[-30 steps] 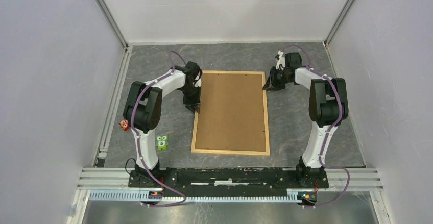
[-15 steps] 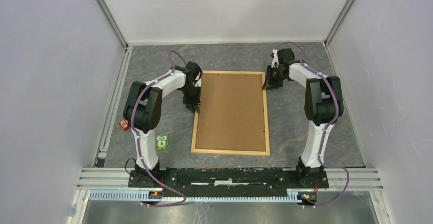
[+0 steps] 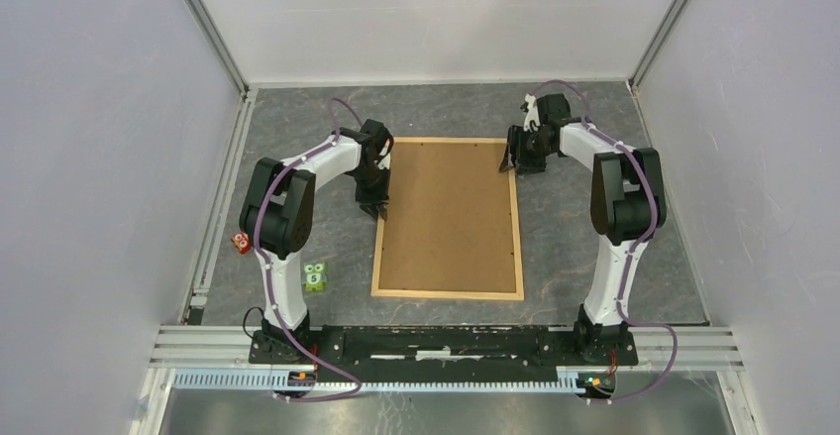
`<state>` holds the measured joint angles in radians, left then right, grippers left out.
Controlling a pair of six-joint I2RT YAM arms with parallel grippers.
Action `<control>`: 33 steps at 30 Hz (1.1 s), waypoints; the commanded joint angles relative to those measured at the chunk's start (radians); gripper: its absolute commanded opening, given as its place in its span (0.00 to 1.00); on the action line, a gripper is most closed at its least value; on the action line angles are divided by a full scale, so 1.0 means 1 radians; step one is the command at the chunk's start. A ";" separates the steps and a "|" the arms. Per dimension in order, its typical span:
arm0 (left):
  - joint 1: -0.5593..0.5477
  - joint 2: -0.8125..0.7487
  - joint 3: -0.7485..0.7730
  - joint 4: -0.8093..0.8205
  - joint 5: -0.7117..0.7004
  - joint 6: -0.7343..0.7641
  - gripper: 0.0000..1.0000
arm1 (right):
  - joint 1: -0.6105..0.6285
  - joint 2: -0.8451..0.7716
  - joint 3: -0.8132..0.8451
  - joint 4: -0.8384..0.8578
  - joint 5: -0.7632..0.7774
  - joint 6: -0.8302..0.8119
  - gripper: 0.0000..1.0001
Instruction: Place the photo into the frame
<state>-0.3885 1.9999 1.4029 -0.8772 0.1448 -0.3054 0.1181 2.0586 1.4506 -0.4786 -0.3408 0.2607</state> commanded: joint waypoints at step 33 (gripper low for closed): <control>-0.015 0.060 -0.050 0.019 -0.054 0.066 0.06 | 0.011 0.025 0.068 -0.061 0.128 -0.067 0.24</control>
<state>-0.3885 1.9999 1.4029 -0.8772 0.1448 -0.3054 0.1268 2.0602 1.4754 -0.5186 -0.2680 0.1997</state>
